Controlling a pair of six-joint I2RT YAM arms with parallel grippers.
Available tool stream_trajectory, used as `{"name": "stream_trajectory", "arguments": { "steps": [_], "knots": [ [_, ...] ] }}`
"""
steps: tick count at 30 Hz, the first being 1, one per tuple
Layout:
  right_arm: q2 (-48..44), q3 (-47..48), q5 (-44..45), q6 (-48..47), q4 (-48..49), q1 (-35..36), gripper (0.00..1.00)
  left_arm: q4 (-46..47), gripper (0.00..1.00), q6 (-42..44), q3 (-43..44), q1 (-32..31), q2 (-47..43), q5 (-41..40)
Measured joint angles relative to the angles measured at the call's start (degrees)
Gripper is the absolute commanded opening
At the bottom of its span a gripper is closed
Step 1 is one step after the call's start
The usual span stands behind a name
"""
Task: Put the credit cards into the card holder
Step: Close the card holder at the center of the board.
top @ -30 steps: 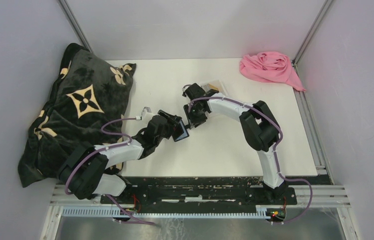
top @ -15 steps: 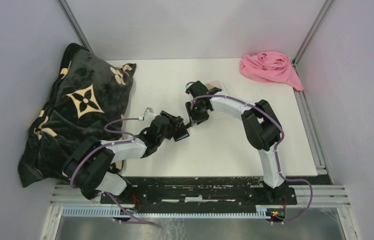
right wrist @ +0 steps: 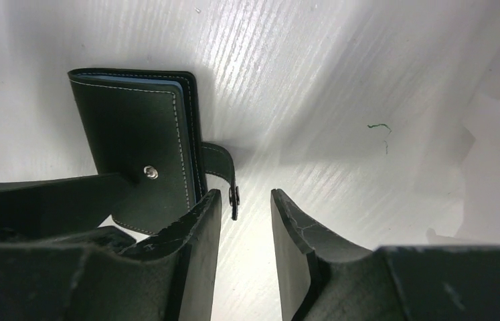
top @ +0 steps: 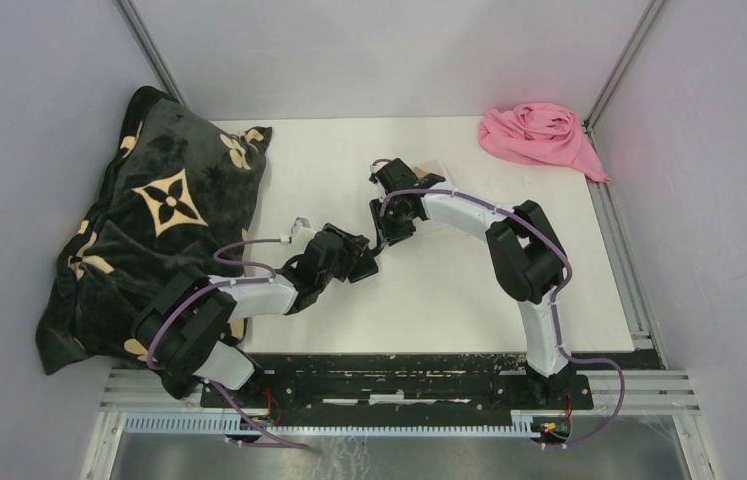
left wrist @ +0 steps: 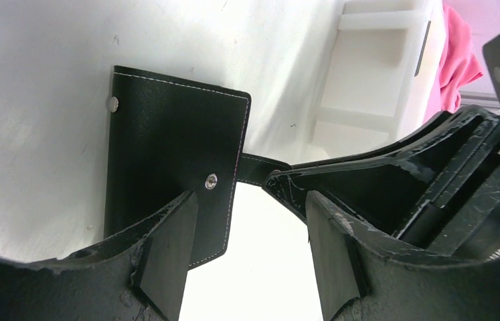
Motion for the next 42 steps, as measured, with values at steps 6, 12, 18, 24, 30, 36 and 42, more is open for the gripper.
{"name": "stream_trajectory", "arguments": {
  "steps": [6,12,18,24,30,36,42],
  "knots": [
    [-0.7,0.0,-0.1,0.2,0.9,-0.1,0.36,0.1,0.67,-1.5,0.1,-0.5,0.9,0.0],
    [-0.7,0.0,-0.5,0.4,0.9,-0.1,0.31,0.2,0.67,-2.3,0.1,-0.7,1.4,-0.1],
    [-0.7,0.0,-1.2,0.7,0.9,-0.1,0.25,0.2,0.67,-3.6,0.0,-0.9,1.4,-1.0],
    [-0.7,0.0,-1.5,0.9,0.9,-0.1,0.23,0.3,0.67,-4.9,-0.2,-1.0,1.7,-1.5],
    [-1.0,0.0,-1.6,1.1,0.9,-0.2,0.23,0.6,0.67,-5.3,-0.4,-1.0,1.7,-1.6],
    [-1.7,0.0,-1.7,1.1,1.2,-0.2,0.23,0.6,0.67,-5.3,-0.5,-1.0,1.8,-1.7],
    [-1.8,-0.5,-1.8,1.2,1.3,-0.2,0.23,0.8,0.66,-5.3,-0.6,-1.0,1.9,-1.7]
  ]
}}
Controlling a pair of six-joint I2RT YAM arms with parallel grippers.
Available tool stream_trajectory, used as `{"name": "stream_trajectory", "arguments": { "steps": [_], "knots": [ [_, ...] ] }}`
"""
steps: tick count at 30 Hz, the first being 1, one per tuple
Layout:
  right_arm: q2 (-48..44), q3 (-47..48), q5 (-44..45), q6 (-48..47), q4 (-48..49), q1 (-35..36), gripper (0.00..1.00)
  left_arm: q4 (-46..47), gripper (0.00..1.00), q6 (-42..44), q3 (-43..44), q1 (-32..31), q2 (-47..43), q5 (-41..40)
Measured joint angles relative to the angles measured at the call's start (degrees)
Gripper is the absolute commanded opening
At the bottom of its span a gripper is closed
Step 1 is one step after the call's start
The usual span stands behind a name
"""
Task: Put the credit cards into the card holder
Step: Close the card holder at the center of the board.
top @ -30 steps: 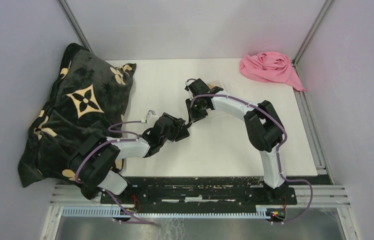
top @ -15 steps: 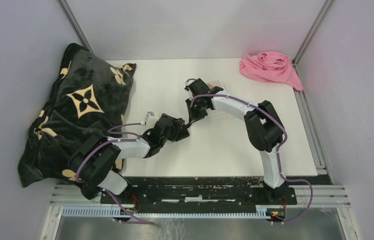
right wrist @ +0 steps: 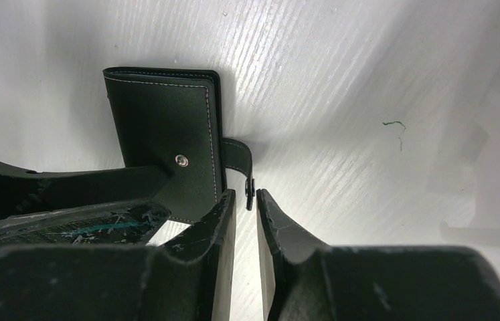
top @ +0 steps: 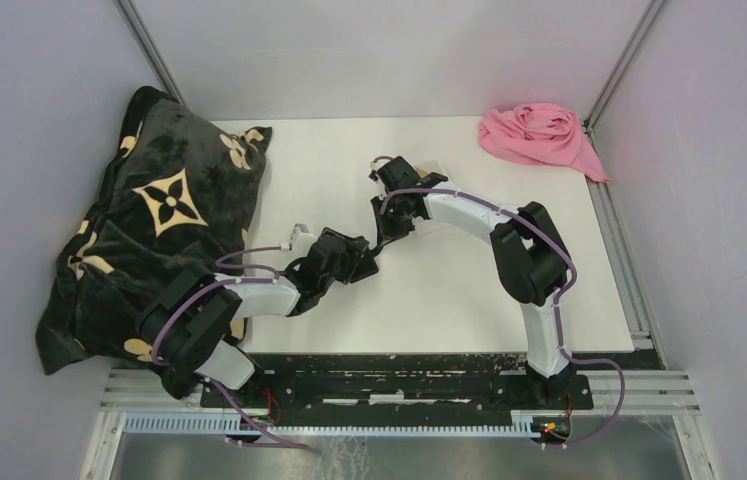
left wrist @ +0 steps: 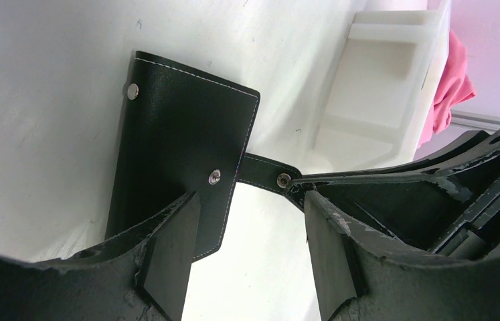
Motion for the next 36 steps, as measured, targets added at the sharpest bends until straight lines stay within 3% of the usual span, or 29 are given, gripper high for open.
{"name": "stream_trajectory", "arguments": {
  "steps": [4,17,31,36],
  "knots": [
    [0.0,-0.2,-0.3,0.0,0.0,0.0,0.22,0.3,0.66,0.0,-0.2,0.0,0.0,0.0],
    [0.0,-0.2,-1.0,-0.1,-0.1,0.1,0.02,0.5,0.66,0.0,-0.3,0.0,0.0,-0.1],
    [0.0,3.2,-0.8,-2.9,-3.1,2.8,0.01,0.4,0.64,0.0,-0.4,-0.1,0.0,-0.9],
    [0.2,3.5,-0.6,-3.3,-3.8,3.5,0.01,0.6,0.55,-0.7,-1.1,-0.1,-0.1,-1.1]
  ]
}}
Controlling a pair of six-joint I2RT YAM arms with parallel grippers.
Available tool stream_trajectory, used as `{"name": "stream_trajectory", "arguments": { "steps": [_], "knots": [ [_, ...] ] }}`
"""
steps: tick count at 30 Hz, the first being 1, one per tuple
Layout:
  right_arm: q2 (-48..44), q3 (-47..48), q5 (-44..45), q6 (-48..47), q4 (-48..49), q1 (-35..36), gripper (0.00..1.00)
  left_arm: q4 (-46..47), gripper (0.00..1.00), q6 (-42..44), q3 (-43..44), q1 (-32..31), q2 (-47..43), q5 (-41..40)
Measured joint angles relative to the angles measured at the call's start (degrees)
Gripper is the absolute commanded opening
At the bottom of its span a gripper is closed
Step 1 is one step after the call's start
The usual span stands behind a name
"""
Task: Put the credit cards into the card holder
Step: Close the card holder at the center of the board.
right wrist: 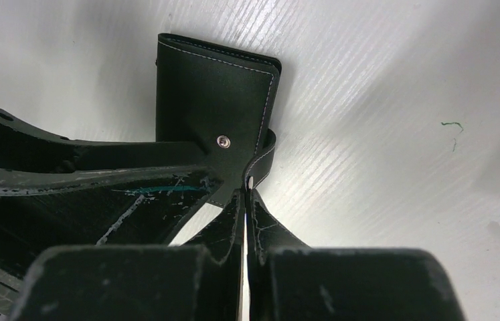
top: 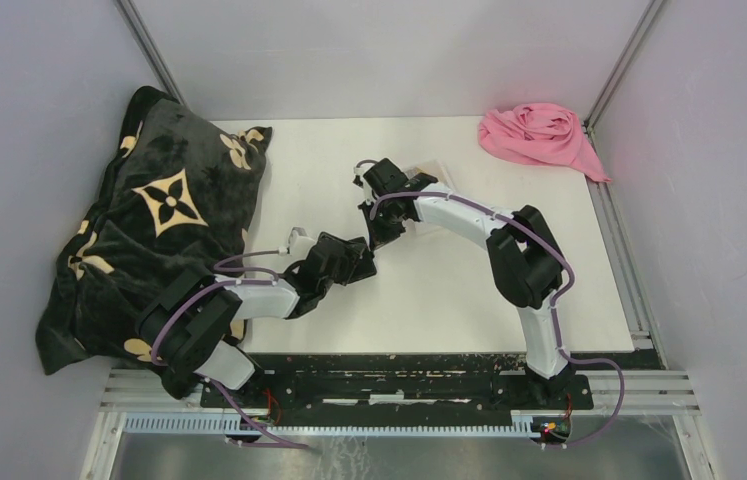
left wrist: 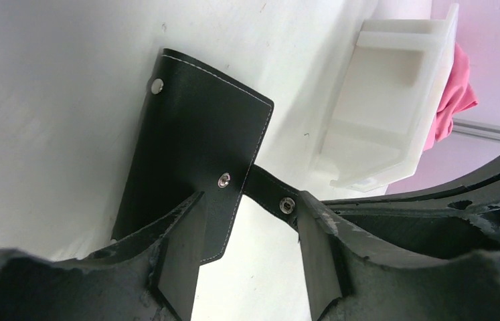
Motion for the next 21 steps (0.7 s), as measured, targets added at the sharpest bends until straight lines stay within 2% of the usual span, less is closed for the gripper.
{"name": "stream_trajectory", "arguments": {
  "steps": [3,5,8,11,16,21],
  "knots": [
    [0.3,0.1,0.1,-0.2,-0.5,0.5,0.01,0.0,0.36,-0.8,-0.8,0.0,-0.3,-0.2],
    [0.6,0.3,0.4,-0.2,-0.7,0.6,0.01,0.0,0.29,-0.9,-1.5,0.0,-0.3,-0.2],
    [1.1,0.3,1.0,-0.3,-0.9,0.9,0.01,-0.1,0.22,-1.0,-2.1,0.0,-0.3,-0.2],
    [1.5,0.4,1.3,-0.3,-0.9,1.3,0.01,-0.3,0.19,-0.9,-2.1,0.0,-0.4,-0.2],
    [1.9,0.7,1.6,-0.3,-1.0,2.0,0.01,-0.4,0.03,-0.9,-2.5,0.0,-0.6,-0.2],
    [2.8,2.5,1.6,-0.4,-1.7,2.7,0.01,-0.8,0.03,-0.9,-3.0,0.0,-1.0,-0.2]
  ]
}}
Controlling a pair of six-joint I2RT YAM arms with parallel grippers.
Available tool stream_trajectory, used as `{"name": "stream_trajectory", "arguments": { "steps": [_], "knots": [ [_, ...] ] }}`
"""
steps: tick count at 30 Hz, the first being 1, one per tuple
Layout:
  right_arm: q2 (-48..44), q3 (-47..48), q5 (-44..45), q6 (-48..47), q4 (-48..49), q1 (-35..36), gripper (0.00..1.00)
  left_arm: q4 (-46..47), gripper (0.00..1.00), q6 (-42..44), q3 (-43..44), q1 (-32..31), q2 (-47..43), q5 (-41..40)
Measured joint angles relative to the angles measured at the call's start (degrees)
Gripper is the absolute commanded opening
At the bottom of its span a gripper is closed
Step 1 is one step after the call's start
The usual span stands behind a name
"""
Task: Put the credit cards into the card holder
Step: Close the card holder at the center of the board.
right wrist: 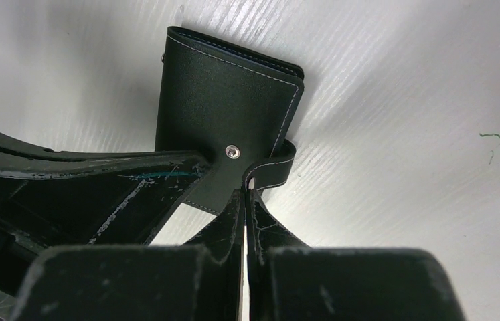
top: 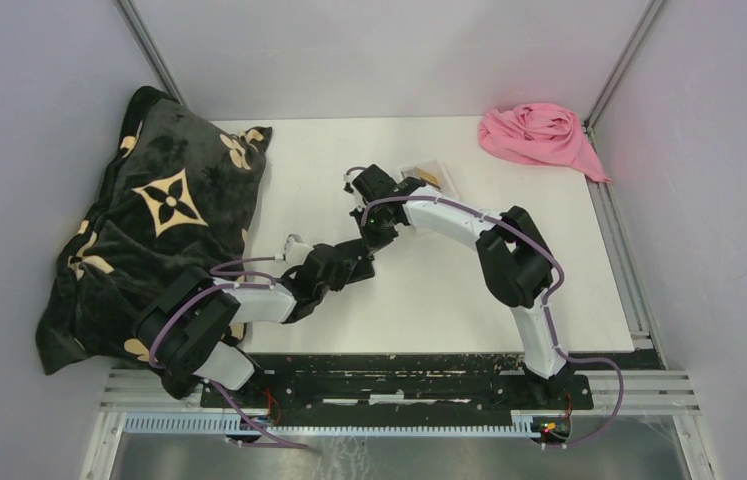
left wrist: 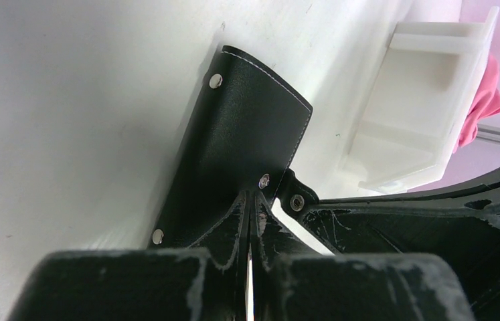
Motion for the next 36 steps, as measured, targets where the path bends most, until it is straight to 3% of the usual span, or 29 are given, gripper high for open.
{"name": "stream_trajectory", "arguments": {
  "steps": [36],
  "knots": [
    [5.3,6.8,2.4,-1.0,-5.0,3.0,0.01,-3.9,0.03,0.0,0.9,0.1,-0.5,0.3]
  ]
}}
